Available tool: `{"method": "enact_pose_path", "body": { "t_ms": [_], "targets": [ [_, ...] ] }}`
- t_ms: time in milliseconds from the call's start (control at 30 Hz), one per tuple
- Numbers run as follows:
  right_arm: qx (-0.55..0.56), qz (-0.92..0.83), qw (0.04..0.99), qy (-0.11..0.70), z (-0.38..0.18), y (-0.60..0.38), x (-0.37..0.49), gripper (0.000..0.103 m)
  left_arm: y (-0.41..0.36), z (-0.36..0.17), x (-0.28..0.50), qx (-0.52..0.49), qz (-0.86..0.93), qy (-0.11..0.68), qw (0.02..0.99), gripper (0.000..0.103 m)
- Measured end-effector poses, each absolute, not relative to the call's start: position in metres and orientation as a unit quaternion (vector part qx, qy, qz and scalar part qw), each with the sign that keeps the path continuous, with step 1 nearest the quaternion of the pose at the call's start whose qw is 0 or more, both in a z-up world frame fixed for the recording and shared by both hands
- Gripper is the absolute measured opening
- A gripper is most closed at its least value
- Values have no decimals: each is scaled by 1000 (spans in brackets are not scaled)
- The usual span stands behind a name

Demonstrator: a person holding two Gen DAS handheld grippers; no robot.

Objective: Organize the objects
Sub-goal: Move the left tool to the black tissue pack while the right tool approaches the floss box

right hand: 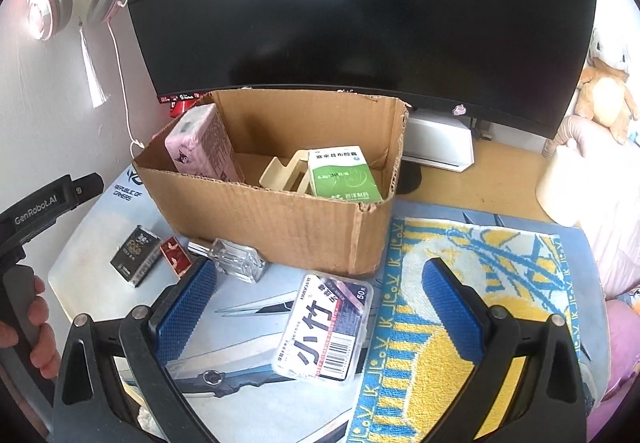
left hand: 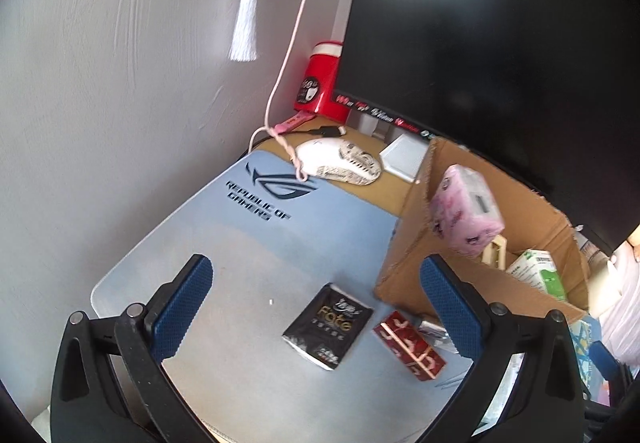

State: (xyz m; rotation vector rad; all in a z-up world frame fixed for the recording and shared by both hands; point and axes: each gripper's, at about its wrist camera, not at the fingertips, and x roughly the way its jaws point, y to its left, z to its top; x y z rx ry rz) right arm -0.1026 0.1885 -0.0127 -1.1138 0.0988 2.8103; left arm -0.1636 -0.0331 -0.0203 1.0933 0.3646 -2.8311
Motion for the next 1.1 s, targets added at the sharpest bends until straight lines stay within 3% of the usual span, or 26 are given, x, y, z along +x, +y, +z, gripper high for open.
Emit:
{"method": "enact_pose_path", "body": {
  "t_ms": [400, 733, 1100],
  "targets": [
    [-386, 918, 83, 32, -35, 196, -104, 103, -40, -43, -175, 392, -910, 116, 60, 103],
    [-395, 914, 86, 13, -41, 190, -109, 103, -23, -59, -185, 431, -898, 49, 70, 103],
    [-416, 905, 90, 2, -53, 180, -108, 103, -23, -52, -175, 423, -903, 62, 48, 103]
  ]
}}
